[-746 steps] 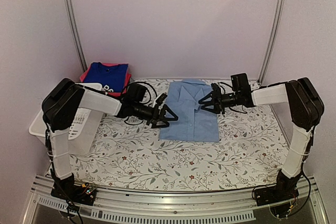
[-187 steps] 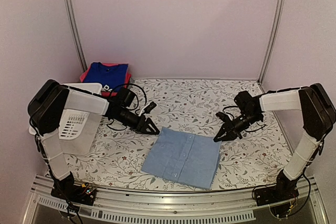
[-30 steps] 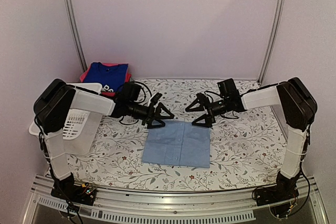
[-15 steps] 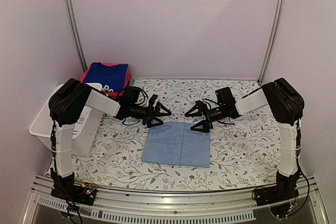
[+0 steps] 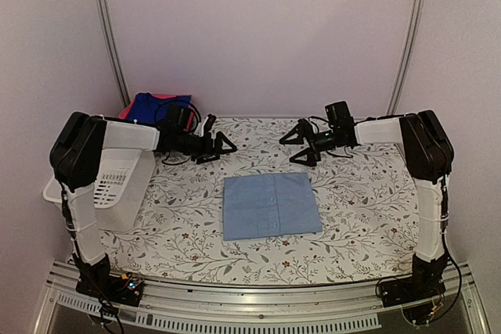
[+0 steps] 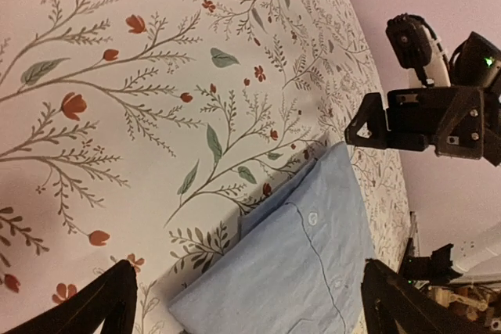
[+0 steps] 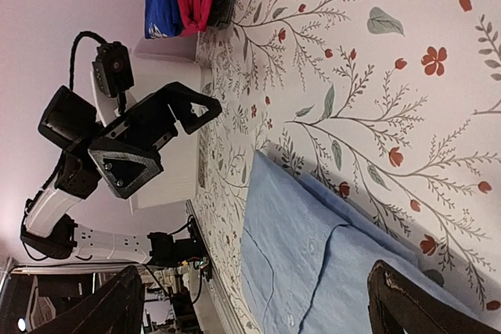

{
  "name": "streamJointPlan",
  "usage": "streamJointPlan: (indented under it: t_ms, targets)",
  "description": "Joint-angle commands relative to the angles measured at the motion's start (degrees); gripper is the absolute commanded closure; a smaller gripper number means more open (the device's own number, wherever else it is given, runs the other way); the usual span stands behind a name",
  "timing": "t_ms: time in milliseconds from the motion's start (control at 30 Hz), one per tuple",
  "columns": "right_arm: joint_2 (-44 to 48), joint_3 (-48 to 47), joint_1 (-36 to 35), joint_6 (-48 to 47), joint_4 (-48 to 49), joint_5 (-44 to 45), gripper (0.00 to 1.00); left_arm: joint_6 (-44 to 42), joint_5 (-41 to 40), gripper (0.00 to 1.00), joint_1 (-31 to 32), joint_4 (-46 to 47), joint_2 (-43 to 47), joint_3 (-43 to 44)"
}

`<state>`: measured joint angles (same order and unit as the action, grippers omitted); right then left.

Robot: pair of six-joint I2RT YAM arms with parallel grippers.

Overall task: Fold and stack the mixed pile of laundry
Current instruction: Smooth out the square-folded shirt at the center of the board.

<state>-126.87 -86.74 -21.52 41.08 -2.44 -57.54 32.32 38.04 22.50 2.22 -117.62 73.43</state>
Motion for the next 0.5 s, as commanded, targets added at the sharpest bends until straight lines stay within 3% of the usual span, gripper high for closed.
streamJointPlan:
  t_ms: [0,200,467]
  targets:
    - [11.98,3.34,0.59,-5.35,-8.88,3.28,0.01,-18.84,-8.82,0.00,5.01,-15.49,10.46,3.13]
    - [27.30,19.72,4.58,-7.96,-11.70,8.61,0.01,-31.95,-22.45,0.00,21.43,-18.25,14.23,2.26]
    - [38.07,36.34,12.79,-9.54,-12.15,4.48,0.01,-35.95,-31.37,0.04,35.99,-18.70,2.82,13.12]
